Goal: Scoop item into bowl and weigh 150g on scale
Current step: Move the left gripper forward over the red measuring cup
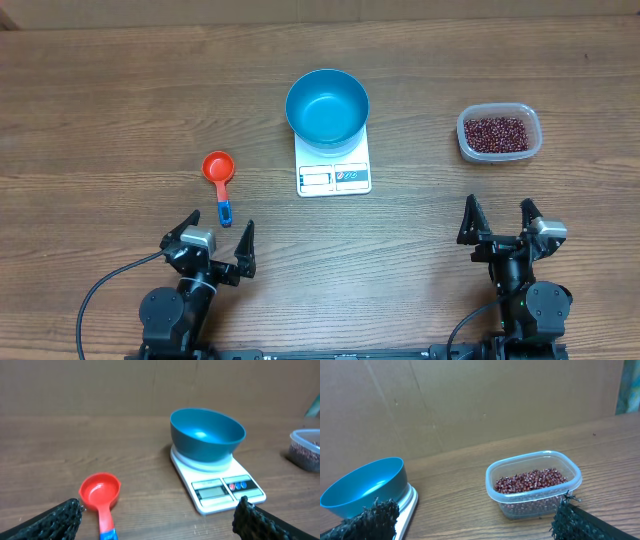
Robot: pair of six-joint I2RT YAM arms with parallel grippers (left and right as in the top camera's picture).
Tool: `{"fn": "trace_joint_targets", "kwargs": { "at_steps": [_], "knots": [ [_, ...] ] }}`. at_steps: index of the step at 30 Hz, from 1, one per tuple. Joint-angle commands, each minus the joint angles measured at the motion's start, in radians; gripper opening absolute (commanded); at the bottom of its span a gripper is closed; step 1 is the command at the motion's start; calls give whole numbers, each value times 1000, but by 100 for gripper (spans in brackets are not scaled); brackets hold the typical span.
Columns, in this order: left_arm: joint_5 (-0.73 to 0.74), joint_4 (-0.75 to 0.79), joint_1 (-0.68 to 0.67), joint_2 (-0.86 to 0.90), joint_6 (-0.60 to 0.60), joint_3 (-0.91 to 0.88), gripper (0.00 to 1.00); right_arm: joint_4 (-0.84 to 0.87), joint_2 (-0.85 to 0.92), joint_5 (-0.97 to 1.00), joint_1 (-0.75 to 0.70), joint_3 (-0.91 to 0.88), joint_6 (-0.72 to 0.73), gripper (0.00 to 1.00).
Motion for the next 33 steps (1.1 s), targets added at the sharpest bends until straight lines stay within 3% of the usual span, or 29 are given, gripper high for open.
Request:
{"fn": "trace_joint_targets", "kwargs": {
  "at_steps": [1, 11, 21, 33],
  "knots": [
    [-6, -45, 5, -7, 16, 90, 100, 5, -9, 3, 6, -11, 1, 100],
    [-2, -150, 5, 52, 4, 228, 100, 5, -9, 3, 6, -11, 1, 100],
    [-2, -242, 5, 342, 56, 467, 100, 5, -9, 3, 6, -11, 1, 100],
    [-3, -467, 5, 700, 128, 805, 99, 5, -9, 2, 6, -11, 1, 100]
  ]
}}
